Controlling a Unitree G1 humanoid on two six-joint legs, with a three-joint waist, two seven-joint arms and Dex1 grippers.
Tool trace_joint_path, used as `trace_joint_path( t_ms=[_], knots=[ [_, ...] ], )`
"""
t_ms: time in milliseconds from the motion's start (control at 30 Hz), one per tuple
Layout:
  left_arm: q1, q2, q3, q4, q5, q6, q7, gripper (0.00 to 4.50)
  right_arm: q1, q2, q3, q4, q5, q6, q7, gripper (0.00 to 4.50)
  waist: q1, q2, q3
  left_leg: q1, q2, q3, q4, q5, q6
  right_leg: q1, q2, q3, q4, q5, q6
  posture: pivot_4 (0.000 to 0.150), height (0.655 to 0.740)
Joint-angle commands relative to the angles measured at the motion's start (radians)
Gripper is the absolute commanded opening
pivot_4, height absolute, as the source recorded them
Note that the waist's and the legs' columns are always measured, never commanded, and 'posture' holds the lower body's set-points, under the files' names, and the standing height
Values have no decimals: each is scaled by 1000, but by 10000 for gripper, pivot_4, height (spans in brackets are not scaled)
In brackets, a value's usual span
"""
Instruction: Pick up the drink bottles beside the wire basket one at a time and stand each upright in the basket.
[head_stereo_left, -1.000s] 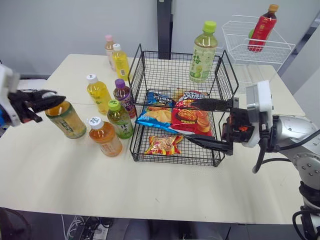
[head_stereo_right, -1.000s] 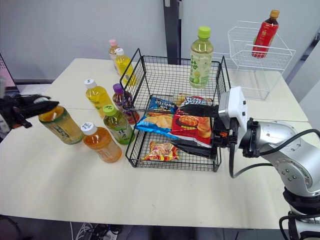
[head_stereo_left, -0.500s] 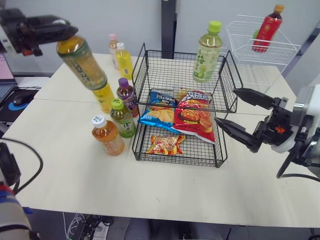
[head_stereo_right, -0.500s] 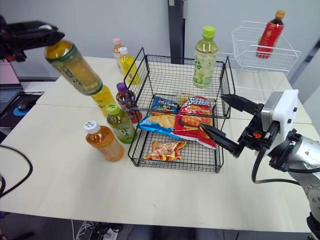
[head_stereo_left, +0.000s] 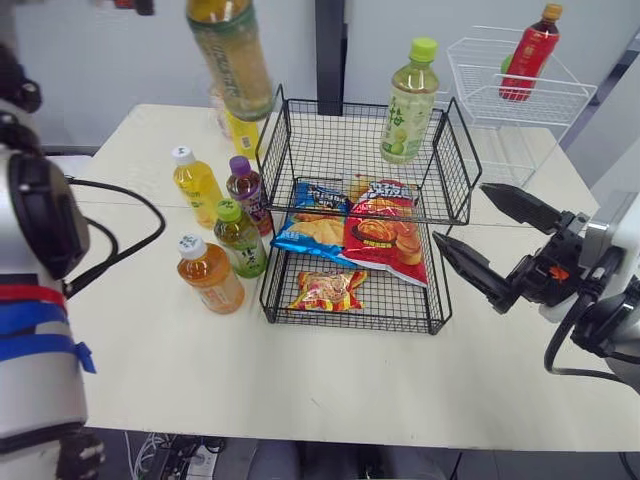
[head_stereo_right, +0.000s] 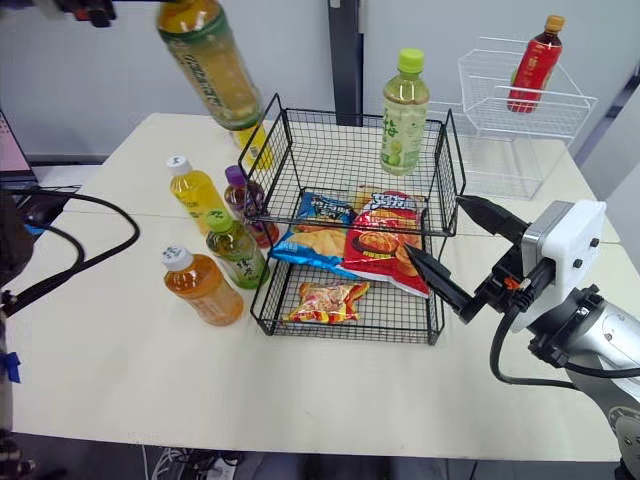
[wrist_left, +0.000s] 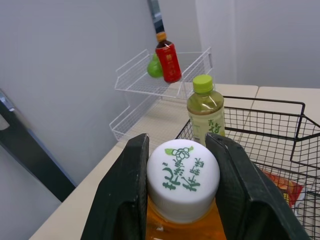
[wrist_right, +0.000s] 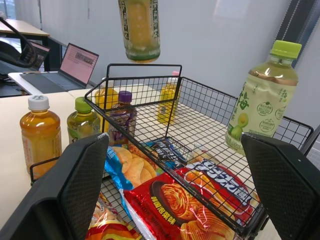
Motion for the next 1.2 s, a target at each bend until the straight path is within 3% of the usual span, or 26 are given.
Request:
trace_joint_path(
  t_ms=[33,600,1100,1200],
  knots=[
    [-45,-54,48,24,-9,-28,19,13690,9,2,-3,-37,-4,-17,-41,45000,3,0,0,0,0,0,0,0,0,0,0,0,0,0,0,1500,7400],
    [41,-297,168,131,26,-125,413,13689,-86,47,162,-57,-83,-15,-169,45000,-19,1,1,0,0,0,0,0,0,0,0,1,0,0,0,1500,7400],
    [60,-355,196,144,66,-94,477,13689,-151,89,227,-46,-186,7,-233,45000,-22,1,1,-2,0,2,0,3,-5,-3,0,2,1,0,-1,1500,7400],
    [58,-352,193,143,76,-99,471,22813,-156,96,229,-44,-189,11,-230,45000,-22,1,1,-2,-1,2,0,3,-5,-3,0,2,1,0,-1,1500,7400]
  ],
)
